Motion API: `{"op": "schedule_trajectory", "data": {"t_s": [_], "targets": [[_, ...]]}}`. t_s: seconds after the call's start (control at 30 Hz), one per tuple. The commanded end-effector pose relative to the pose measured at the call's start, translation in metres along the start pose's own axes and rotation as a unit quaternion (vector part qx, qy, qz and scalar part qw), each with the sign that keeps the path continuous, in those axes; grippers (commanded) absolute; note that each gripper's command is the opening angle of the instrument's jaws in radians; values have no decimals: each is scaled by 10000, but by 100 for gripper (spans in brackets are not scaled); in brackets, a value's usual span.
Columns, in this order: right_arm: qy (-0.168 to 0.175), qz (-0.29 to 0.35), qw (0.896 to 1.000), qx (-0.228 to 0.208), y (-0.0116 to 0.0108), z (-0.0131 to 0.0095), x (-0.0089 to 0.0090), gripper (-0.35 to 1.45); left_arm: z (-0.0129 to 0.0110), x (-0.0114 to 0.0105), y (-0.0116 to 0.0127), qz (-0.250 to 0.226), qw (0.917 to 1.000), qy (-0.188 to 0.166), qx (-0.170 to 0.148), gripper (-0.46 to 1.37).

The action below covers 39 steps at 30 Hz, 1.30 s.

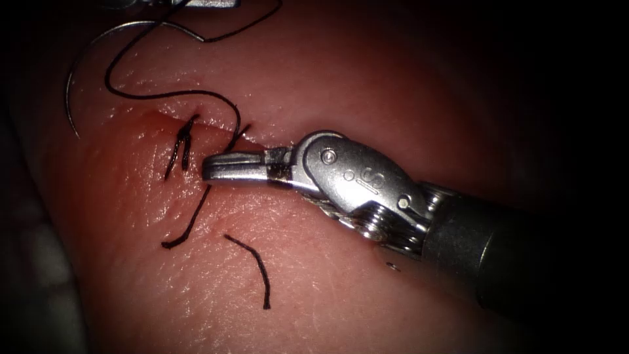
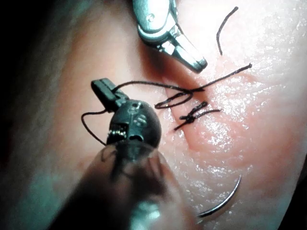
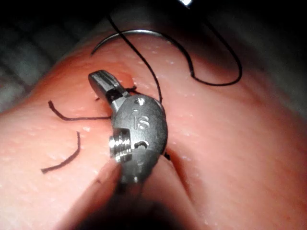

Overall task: Wound Closure
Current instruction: Wrap the suture twice counter-clockwise around the right gripper

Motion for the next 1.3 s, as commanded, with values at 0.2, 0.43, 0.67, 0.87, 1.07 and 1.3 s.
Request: {"op": "schedule_trajectory", "data": {"t_s": [0.2,0.43,0.67,0.87,1.07,1.3], "targets": [[-63,81,9996,-275,4,29,-8,-35,-6,2,2,-192,9973,-700,103,-35],[-144,26,9986,-515,13,61,-22,-35,-11,7,5,-469,9928,-1078,210,-35],[-55,16,9944,-1051,32,73,-25,-35,-16,11,9,-710,9828,-1660,395,-35],[257,2,9891,-1449,45,76,-20,-35,-25,13,15,-849,9736,-2050,536,-35],[540,125,9794,-1939,54,73,-9,-35,-37,10,24,-964,9696,-2160,620,-35],[788,348,9677,-2368,61,62,3,-35,-52,6,40,-1058,9670,-2205,718,-35]]}}
